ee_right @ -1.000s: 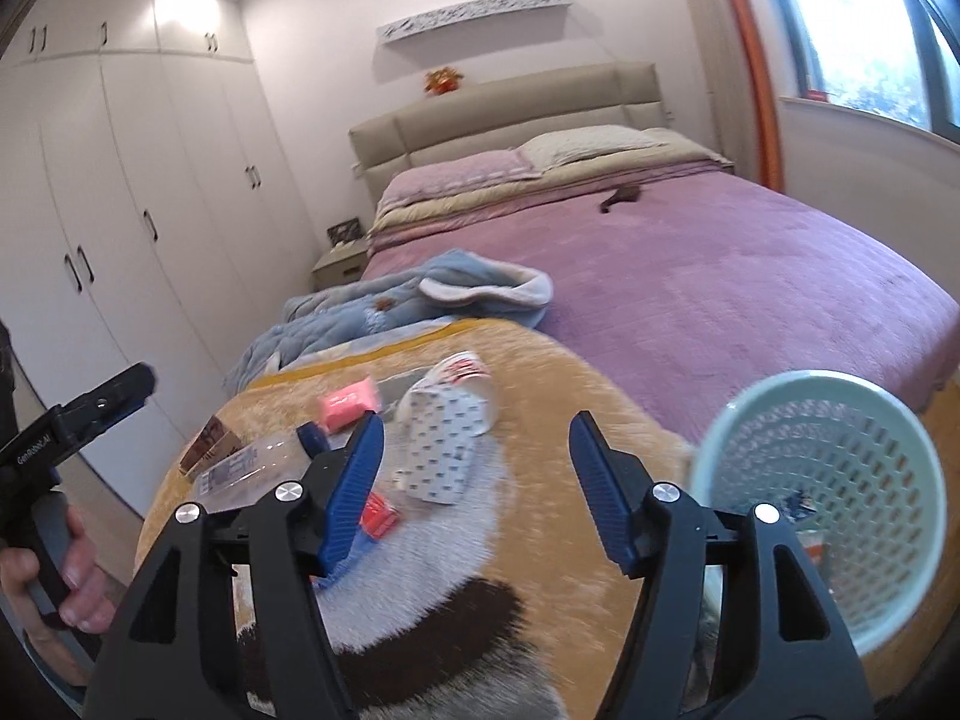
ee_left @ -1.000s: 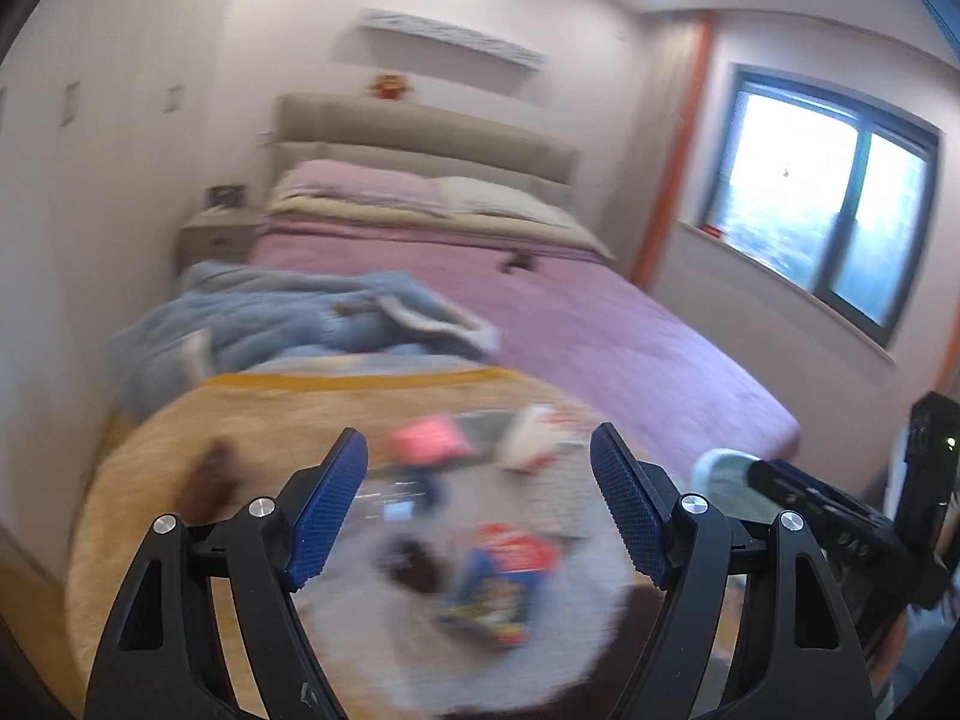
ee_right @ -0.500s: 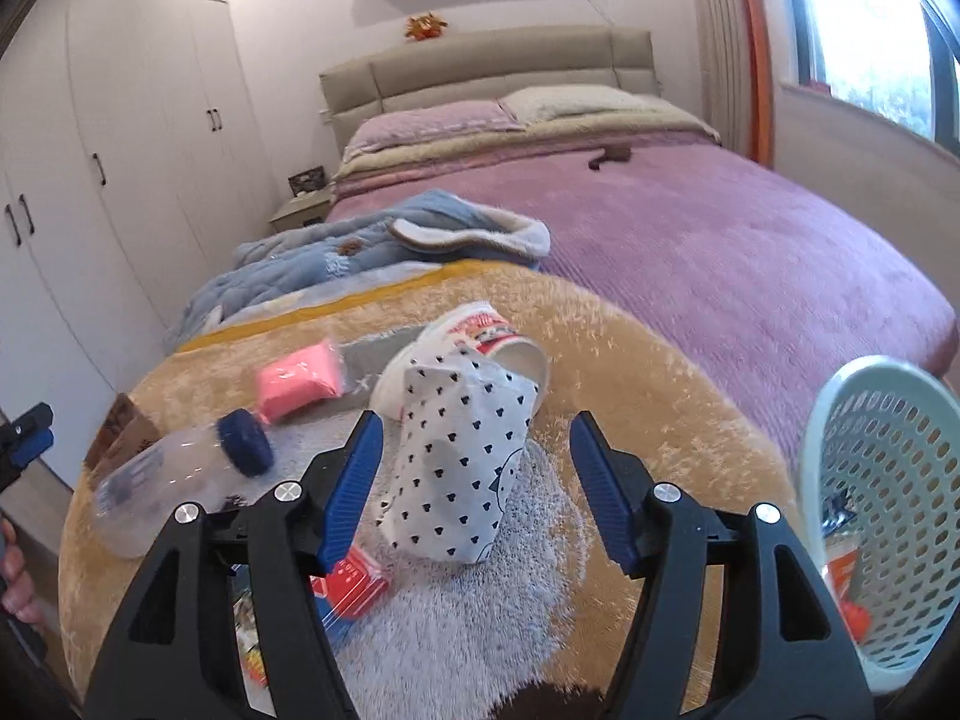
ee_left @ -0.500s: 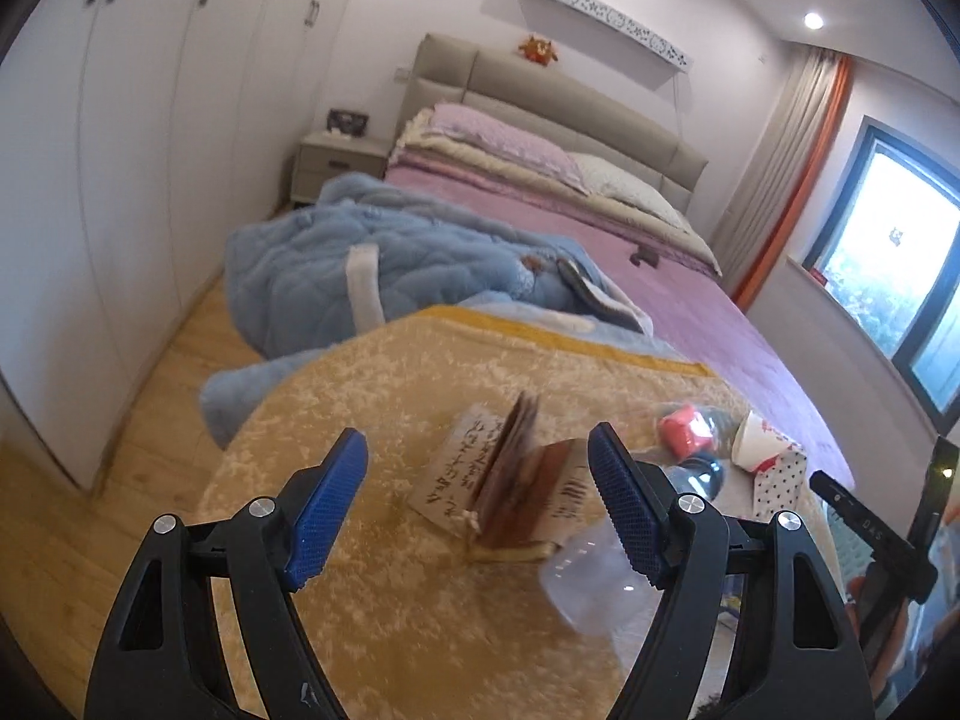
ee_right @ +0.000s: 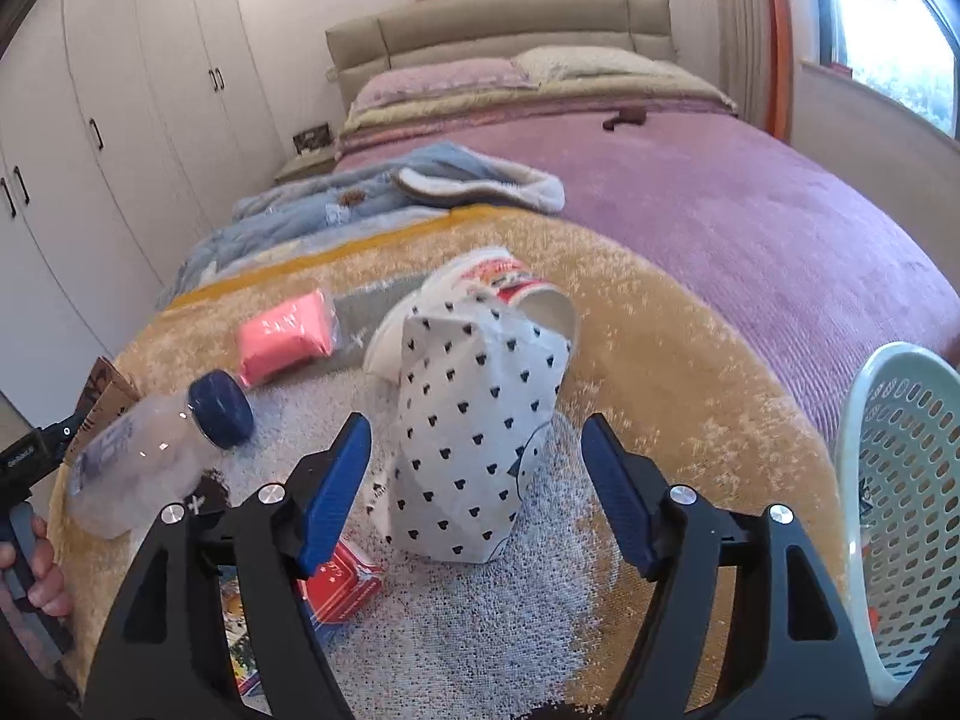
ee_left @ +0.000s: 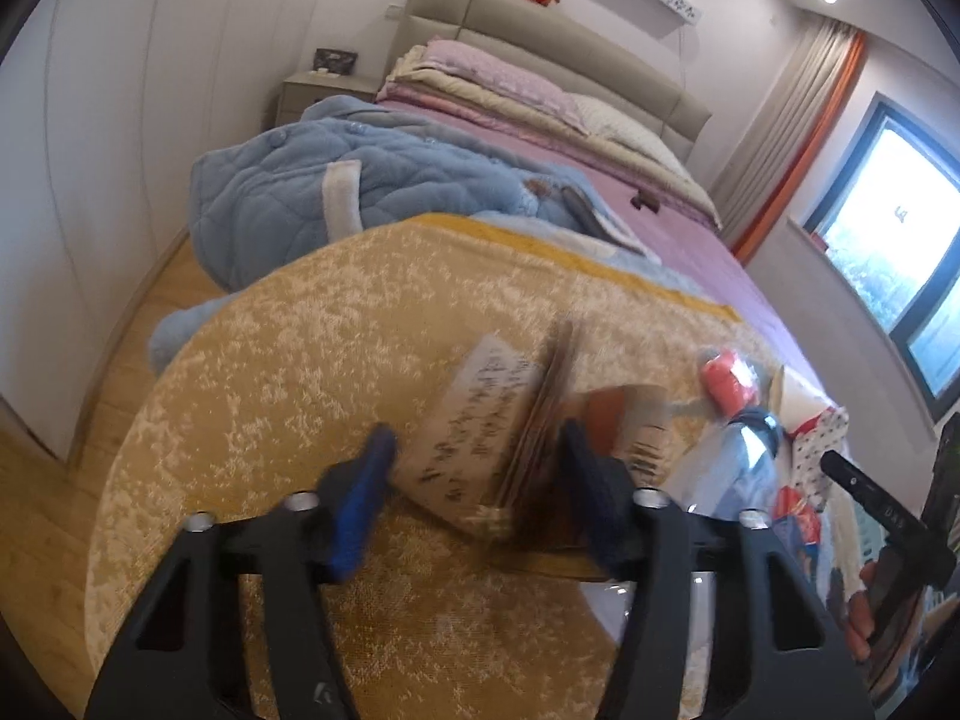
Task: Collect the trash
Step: 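Grasp the brown paper wallet with the left tool while the right tool grasps the polka-dot bag, then carry the wallet and polka-dot bag over the blue basket and open both tools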
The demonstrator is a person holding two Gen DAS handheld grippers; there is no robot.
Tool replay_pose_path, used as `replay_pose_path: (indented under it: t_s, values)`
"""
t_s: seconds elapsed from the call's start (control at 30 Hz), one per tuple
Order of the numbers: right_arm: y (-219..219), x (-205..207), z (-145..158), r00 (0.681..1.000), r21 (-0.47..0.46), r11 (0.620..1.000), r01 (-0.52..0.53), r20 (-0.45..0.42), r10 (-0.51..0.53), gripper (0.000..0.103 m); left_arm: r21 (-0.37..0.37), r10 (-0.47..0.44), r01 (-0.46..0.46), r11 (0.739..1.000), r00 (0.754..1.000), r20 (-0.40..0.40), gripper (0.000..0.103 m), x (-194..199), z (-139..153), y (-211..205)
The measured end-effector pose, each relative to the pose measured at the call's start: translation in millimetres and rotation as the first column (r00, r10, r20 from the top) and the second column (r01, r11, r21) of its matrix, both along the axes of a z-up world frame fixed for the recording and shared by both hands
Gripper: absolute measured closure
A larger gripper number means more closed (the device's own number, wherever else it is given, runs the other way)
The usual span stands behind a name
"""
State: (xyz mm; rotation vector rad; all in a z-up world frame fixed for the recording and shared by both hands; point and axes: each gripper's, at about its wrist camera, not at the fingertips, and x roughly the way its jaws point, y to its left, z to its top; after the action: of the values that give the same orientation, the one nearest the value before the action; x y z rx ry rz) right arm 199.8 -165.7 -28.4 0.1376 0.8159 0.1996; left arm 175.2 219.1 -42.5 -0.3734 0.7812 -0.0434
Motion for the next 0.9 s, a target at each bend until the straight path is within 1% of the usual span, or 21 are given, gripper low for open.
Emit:
replay_pose_path:
  t_s: [0.03, 0.07, 0.1, 0.13, 0.17, 0.2, 0.23, 0.27, 0.3, 0.33, 0.4, 0.5, 0.57, 0.73, 0.8, 0.9]
  values:
    - [0.4, 1.3, -1.0, 1.000, 0.003, 1.000, -0.004, -0.008, 0.004, 0.035, 0.004, -0.003, 0.002, 1.000, 1.000, 0.007, 0.053, -1.5, 1.2, -0.8]
    - [0.3, 1.8, -1.7, 1.000, 0.006, 1.000, -0.007, -0.013, 0.007, 0.035, 0.007, -0.009, 0.009, 1.000, 1.000, 0.014, 0.056, -3.0, 2.3, -1.8]
    - [-0.6, 1.9, -2.3, 1.000, 0.010, 1.000, -0.004, -0.016, 0.004, 0.040, 0.011, -0.016, 0.016, 1.000, 1.000, 0.019, 0.062, -4.4, 3.0, -2.7]
    - [-1.2, 1.5, -3.0, 1.000, 0.015, 1.000, -0.005, -0.022, 0.006, 0.048, 0.028, -0.018, 0.018, 0.999, 1.000, 0.021, 0.063, -5.9, 3.9, -4.6]
    - [-1.4, 2.0, -4.6, 0.999, 0.026, 1.000, -0.015, -0.034, 0.016, 0.053, 0.038, -0.017, 0.016, 0.999, 1.000, 0.024, 0.067, -7.2, 4.8, -6.1]
    - [-1.3, 1.9, -6.1, 0.999, 0.038, 0.999, -0.026, -0.044, 0.028, 0.063, 0.044, -0.018, 0.017, 0.999, 0.999, 0.029, 0.074, -9.2, 5.9, -6.8]
    - [-1.4, 1.3, -6.5, 0.998, 0.042, 0.999, -0.029, -0.048, 0.031, 0.067, 0.043, -0.019, 0.017, 0.999, 0.999, 0.035, 0.079, -10.2, 7.4, -7.2]
    - [-2.1, -0.2, -6.0, 0.998, 0.043, 0.999, -0.033, -0.046, 0.035, 0.069, 0.036, -0.019, 0.018, 0.999, 0.999, 0.043, 0.087, -12.1, 9.7, -6.5]
    - [-2.5, -1.9, -4.9, 0.999, 0.044, 0.998, -0.035, -0.039, 0.037, 0.074, 0.022, -0.026, 0.025, 0.999, 0.999, 0.045, 0.092, -13.5, 11.7, -5.6]
    - [-3.5, -4.4, -3.3, 0.999, 0.049, 0.998, -0.035, -0.028, 0.036, 0.077, 0.013, -0.028, 0.027, 1.000, 0.998, 0.047, 0.092, -13.7, 13.1, -5.1]
    - [-6.7, -8.2, -0.7, 0.999, 0.063, 0.998, -0.031, -0.015, 0.032, 0.081, 0.016, -0.030, 0.029, 0.999, 0.998, 0.060, 0.094, -18.4, 17.3, -6.6]
    - [-14.7, -14.9, 1.2, 1.000, 0.092, 0.996, -0.016, -0.013, 0.017, 0.082, 0.029, -0.047, 0.045, 0.999, 0.996, 0.076, 0.095, -27.2, 24.4, -13.7]
    - [-22.1, -23.5, 4.0, 1.000, 0.121, 0.993, -0.010, -0.006, 0.011, 0.082, 0.036, -0.061, 0.058, 0.998, 0.994, 0.093, 0.095, -34.6, 31.8, -21.0]
    - [-37.2, -43.5, 13.1, 1.000, 0.152, 0.988, -0.004, -0.001, 0.004, 0.082, 0.054, -0.085, 0.078, 0.995, 0.987, 0.134, 0.095, -54.5, 52.9, -39.8]
    - [-46.7, -54.4, 20.2, 1.000, 0.175, 0.985, 0.008, 0.011, -0.010, 0.082, 0.048, -0.098, 0.092, 0.995, 0.983, 0.156, 0.095, -61.5, 61.1, -46.3]
    - [-57.9, -66.6, 31.3, 0.999, 0.162, 0.986, 0.030, 0.036, -0.037, 0.082, 0.057, -0.131, 0.123, 0.991, 0.972, 0.196, 0.095, -73.2, 76.6, -64.1]
